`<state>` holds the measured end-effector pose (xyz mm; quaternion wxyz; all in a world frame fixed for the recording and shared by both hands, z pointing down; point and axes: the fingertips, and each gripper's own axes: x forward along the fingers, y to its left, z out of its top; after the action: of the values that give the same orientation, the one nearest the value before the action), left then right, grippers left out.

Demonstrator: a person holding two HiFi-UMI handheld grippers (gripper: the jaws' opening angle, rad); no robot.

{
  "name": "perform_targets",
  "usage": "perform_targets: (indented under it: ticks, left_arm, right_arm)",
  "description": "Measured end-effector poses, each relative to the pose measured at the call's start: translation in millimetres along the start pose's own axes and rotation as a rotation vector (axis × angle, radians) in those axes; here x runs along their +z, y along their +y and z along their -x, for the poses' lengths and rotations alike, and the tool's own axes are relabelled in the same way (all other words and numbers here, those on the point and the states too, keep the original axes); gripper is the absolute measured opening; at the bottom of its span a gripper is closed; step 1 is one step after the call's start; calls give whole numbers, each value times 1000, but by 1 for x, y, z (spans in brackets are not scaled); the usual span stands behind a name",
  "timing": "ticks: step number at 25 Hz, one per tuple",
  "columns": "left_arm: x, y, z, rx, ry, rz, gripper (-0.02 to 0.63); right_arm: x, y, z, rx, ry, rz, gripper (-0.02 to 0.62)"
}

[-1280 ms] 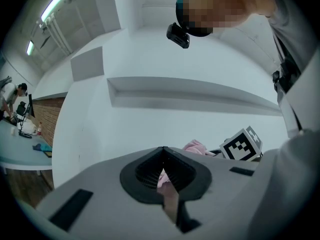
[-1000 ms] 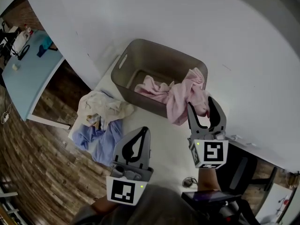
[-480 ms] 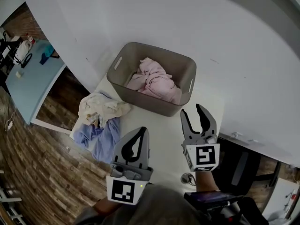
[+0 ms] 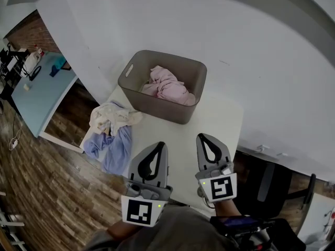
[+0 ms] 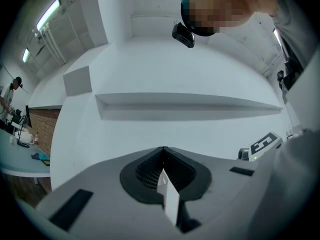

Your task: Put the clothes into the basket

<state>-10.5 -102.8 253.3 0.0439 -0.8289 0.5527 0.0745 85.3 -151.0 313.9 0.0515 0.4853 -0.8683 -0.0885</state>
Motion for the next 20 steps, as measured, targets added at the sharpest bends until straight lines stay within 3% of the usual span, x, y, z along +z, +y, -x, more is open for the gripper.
perform_targets:
  ticks: [11,14,20]
  left_arm:
    - [11,-41,53,63,-58,13,8]
    - [14,-35,65,91,-62,3,8]
    - [13,6,91,222,-40,-36,8]
  right_arm:
    - [1,38,63,153,13,-6,9]
    - [5,50,61,188,3,-2,9]
    - [13,80,41,244,-16,-18,11]
